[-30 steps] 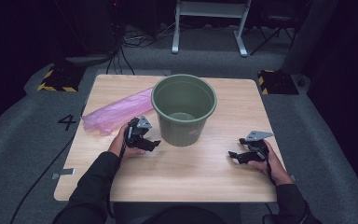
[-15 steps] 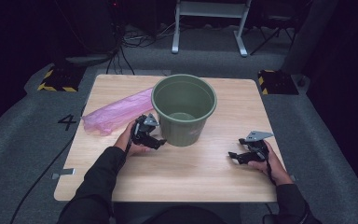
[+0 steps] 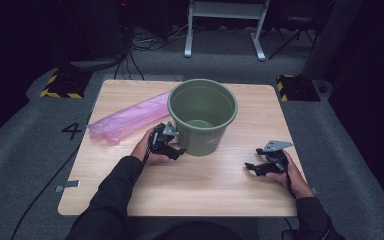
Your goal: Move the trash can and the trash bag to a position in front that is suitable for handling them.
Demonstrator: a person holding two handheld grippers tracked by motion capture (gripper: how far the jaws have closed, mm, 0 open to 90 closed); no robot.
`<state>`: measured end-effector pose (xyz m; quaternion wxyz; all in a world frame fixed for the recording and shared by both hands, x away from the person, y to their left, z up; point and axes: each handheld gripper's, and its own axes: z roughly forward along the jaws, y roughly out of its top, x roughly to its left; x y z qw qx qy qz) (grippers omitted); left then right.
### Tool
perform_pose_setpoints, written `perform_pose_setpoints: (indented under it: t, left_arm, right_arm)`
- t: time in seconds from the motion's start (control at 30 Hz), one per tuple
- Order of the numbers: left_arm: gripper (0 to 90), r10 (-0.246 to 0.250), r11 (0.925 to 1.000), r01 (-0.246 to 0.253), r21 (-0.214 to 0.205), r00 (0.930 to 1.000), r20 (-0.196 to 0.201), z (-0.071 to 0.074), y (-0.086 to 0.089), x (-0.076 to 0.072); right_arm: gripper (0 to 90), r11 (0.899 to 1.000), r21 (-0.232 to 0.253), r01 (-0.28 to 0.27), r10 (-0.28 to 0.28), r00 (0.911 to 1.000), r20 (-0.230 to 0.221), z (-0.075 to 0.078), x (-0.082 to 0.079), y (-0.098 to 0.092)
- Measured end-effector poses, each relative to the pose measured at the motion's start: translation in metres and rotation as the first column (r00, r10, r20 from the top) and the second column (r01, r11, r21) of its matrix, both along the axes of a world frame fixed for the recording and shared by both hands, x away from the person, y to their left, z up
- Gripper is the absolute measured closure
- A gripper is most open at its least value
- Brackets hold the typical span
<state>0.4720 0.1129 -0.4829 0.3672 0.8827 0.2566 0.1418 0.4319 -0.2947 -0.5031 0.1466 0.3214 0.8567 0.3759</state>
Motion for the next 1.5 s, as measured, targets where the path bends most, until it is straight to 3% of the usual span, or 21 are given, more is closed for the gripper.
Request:
perform_pose_setpoints:
  t: [0.23,0.3,0.5,0.53,0.63,0.7,0.77,0.97,1.03,1.07,1.1,1.13,1.17,1.2,1.23,1.27,1.3,1.47,1.5]
  left_arm:
    - [18.0,-0.002,0.9999,0.002,0.013,1.0,0.001,-0.002,-0.011,0.0]
    - [18.5,0.0,1.0,0.0,-0.003,1.0,-0.007,-0.002,-0.01,0.0]
    - [19.6,0.055,0.9983,-0.055,-0.018,0.9984,-0.015,0.002,0.009,0.0]
    - [19.8,0.102,0.9948,-0.102,-0.003,0.9948,0.002,0.005,0.02,0.0]
    - [20.2,0.135,0.9908,-0.135,-0.003,0.9908,0.0,0.007,0.034,0.0]
    - [20.9,0.183,0.983,-0.183,-0.013,0.983,-0.013,0.01,0.055,-0.002]
    - [21.5,0.211,0.9774,-0.211,0.002,0.9774,0.005,0.012,0.067,-0.005]
    - [20.6,0.254,0.9665,-0.254,0.033,0.967,0.025,0.016,0.095,-0.017]
    - [20.6,0.279,0.9585,-0.281,0.046,0.9592,0.043,0.016,0.106,-0.021]
    - [20.5,0.303,0.9512,-0.305,0.044,0.9515,0.053,0.017,0.116,-0.025]
    - [20.5,0.303,0.9512,-0.305,0.044,0.9515,0.053,0.017,0.116,-0.025]
    - [20.4,0.327,0.9439,-0.329,0.028,0.9433,0.056,0.018,0.126,-0.028]
    - [20.4,0.327,0.9439,-0.329,0.028,0.9433,0.056,0.018,0.126,-0.028]
    - [20.2,0.352,0.9342,-0.355,0.037,0.9335,0.07,0.018,0.135,-0.031]
    - [19.9,0.352,0.9342,-0.355,0.037,0.9335,0.07,0.018,0.135,-0.031]
    - [20.0,0.375,0.9255,-0.378,0.022,0.9237,0.076,0.018,0.144,-0.034]
    - [20.3,0.375,0.9255,-0.378,0.022,0.9237,0.076,0.018,0.144,-0.034]
    - [19.7,0.429,0.9028,-0.43,-0.002,0.9002,0.075,0.017,0.165,-0.036]
    - [19.4,0.429,0.9028,-0.43,-0.002,0.9002,0.075,0.017,0.165,-0.036]
  right_arm:
    - [17.3,1.0,0.0,-0.002,0.002,1.0,0.0,0.0,0.0,0.0]
    - [17.3,1.0,0.0,-0.002,0.002,1.0,0.0,0.0,0.0,0.0]
    - [17.3,1.0,0.0,-0.002,0.002,1.0,0.001,0.0,0.0,0.0]
    - [17.3,1.0,0.0,-0.002,0.002,1.0,0.001,0.0,0.0,0.0]
    - [17.3,1.0,0.0,-0.002,0.002,1.0,0.001,0.0,0.0,0.0]
    - [17.3,1.0,0.0,-0.002,0.002,1.0,0.0,0.0,0.0,0.0]
    - [17.3,1.0,0.0,-0.002,0.002,1.0,0.0,0.0,0.0,0.0]
    - [17.3,1.0,0.0,-0.002,0.002,1.0,0.0,0.0,0.0,0.0]
    - [17.3,1.0,0.0,-0.002,0.002,1.0,0.0,0.0,0.0,0.0]
    - [17.3,1.0,0.0,-0.001,0.001,1.0,0.0,0.0,0.0,0.0]
    - [17.3,1.0,0.0,-0.001,0.001,1.0,0.0,0.0,0.0,0.0]
    - [17.3,1.0,0.0,-0.001,0.001,1.0,0.0,0.0,0.0,0.0]
    - [17.3,1.0,0.0,-0.001,0.001,1.0,0.0,0.0,0.0,0.0]
    - [17.3,1.0,0.0,-0.001,0.001,1.0,0.0,0.0,0.0,0.0]
    - [17.3,1.0,0.0,-0.001,0.001,1.0,0.0,0.0,0.0,0.0]
    - [17.3,1.0,0.001,-0.001,0.001,1.0,0.0,0.0,0.0,0.0]
    - [17.3,1.0,0.001,-0.001,0.001,1.0,0.0,0.0,0.0,0.0]
    - [17.3,1.0,0.001,-0.001,0.001,1.0,0.0,0.0,0.0,0.0]
    - [17.3,1.0,0.001,-0.001,0.001,1.0,0.0,0.0,0.0,0.0]
